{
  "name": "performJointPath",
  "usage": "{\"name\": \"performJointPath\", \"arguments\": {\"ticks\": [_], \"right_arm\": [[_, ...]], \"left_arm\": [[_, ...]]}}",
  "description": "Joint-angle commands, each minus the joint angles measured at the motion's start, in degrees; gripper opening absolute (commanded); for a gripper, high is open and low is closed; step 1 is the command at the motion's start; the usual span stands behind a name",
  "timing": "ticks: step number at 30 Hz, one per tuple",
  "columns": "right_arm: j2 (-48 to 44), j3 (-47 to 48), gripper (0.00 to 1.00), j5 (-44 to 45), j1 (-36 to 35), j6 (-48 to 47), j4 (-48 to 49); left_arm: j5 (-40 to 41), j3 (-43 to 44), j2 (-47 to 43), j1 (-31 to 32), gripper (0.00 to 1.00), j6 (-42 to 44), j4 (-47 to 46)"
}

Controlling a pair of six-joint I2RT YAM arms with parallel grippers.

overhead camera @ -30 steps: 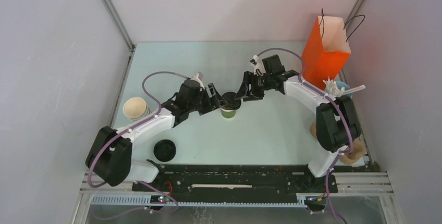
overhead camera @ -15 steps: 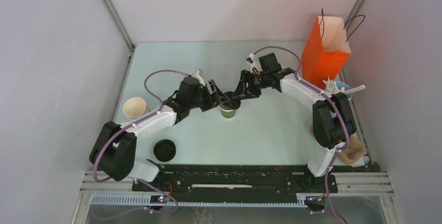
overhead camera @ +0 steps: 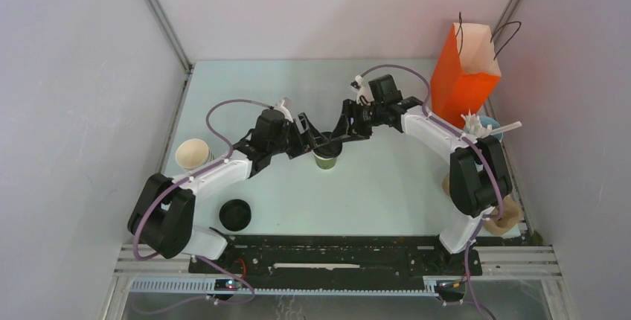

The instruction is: Pack the takeout coffee

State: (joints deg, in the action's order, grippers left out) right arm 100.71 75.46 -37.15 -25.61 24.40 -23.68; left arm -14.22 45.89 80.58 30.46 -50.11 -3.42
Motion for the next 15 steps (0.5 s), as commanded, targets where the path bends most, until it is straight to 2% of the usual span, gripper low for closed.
{"name": "performJointPath", "arguments": {"ticks": [1,11,15], "right_arm": [[-3.23,2.15,0.60,-0.37,-0.42,0.11,0.20],[-2.24,2.15,0.60,-1.64,-1.18,1.15,0.94],[-3.95,1.89,0.63,3.81,-0.06,0.29,-1.88]], "left_arm": [[-0.64,1.84,-1.59,-0.14,0.80,-0.33,-2.03],[-0.25,1.51,-1.79,-0.14,0.74,-0.34,-1.94],[0.55,1.16,-2.44,-0.14,0.75,0.17,-1.00]]}}
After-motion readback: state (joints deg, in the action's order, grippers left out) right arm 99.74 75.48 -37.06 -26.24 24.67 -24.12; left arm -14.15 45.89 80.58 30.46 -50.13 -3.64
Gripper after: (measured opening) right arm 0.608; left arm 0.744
